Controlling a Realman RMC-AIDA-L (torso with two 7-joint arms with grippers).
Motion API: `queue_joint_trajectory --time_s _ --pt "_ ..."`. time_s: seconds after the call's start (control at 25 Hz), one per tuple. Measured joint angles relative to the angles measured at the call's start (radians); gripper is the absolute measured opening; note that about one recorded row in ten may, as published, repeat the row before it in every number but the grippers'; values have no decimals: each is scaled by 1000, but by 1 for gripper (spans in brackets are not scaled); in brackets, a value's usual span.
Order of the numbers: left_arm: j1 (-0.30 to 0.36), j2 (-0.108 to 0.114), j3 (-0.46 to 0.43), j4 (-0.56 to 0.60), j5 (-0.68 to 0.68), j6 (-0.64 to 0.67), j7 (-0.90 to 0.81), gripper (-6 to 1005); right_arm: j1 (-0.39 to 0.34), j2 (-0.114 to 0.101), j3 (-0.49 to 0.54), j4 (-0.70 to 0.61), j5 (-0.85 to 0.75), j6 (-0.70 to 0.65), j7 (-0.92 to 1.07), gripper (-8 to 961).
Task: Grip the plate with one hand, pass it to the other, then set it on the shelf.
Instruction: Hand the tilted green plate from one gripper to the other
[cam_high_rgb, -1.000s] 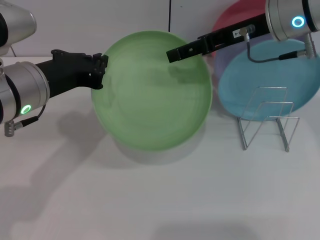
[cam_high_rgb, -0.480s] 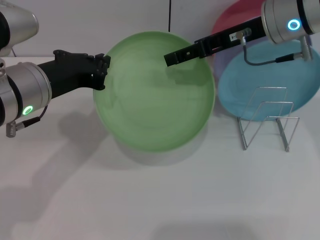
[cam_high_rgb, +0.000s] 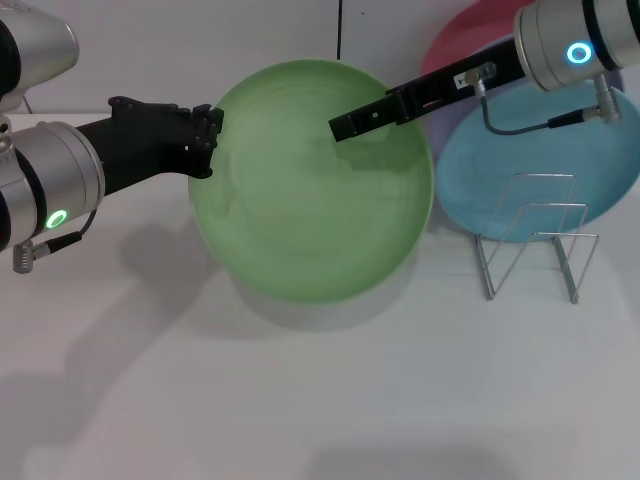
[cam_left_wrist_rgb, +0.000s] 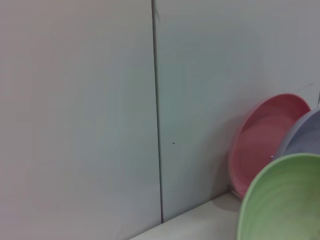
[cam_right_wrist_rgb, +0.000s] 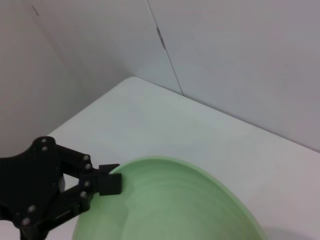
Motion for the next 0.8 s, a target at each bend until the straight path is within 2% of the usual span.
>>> queue_joint_trajectory --time_s 0.16,0.4,0.6,0.8 --pt "0 0 0 -1 0 0 0 34 4 2 2 -1 -10 0 5 817" --pt "-1 1 -3 -2 0 0 0 34 8 3 8 -2 -9 1 5 657" --pt "-5 0 -5 0 0 0 0 35 8 3 9 -7 -8 1 6 465" --pt "-6 -1 -2 -1 0 0 0 35 9 3 5 -3 -10 2 7 464"
